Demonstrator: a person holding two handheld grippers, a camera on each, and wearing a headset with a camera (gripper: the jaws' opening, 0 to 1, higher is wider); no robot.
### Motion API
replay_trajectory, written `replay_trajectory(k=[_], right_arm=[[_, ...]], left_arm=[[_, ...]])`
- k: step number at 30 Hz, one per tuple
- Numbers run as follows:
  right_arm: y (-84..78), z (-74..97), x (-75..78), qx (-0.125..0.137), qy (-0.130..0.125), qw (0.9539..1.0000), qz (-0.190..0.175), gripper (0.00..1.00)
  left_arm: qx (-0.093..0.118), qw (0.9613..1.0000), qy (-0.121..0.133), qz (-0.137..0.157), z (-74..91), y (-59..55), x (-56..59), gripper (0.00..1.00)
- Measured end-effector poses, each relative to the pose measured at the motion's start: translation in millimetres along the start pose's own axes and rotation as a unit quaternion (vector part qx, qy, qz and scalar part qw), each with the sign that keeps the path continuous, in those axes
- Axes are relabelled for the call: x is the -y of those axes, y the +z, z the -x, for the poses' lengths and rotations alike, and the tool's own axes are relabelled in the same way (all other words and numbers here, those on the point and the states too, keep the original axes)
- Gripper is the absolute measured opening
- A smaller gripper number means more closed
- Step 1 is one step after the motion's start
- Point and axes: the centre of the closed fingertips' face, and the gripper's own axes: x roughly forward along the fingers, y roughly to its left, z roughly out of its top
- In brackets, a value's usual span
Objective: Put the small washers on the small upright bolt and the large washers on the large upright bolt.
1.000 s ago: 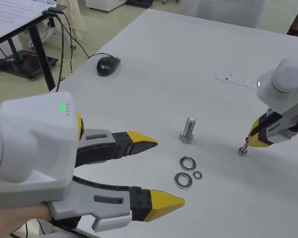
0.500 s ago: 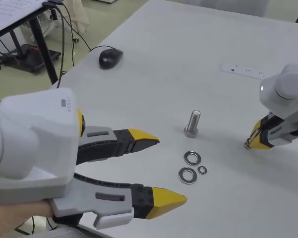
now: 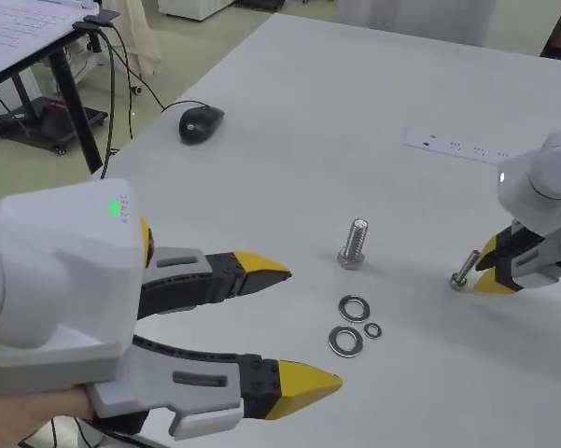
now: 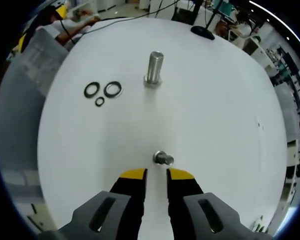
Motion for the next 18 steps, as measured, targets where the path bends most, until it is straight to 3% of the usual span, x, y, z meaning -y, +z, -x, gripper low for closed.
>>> replay_trajectory(k=[6,12,18], right_arm=[[3.1,7.8,-19.7,0.004,0.004,1.0000,-0.002,0.16],[24.3,10.0,-47.1,0.023,0.018,0.9995,0.012,0.16],[44.5,2.2,-63.3,0.036,0.035,0.9984,0.025,0.16]], left_arm=[[0.008,0.9999,-0.004,-0.010,2.7,8.6,8.3,0.53],[0.010,0.9998,-0.001,-0.019,6.8,10.9,9.3,0.53],[0.008,0.9998,0.003,-0.016,10.9,8.5,8.0,0.53]])
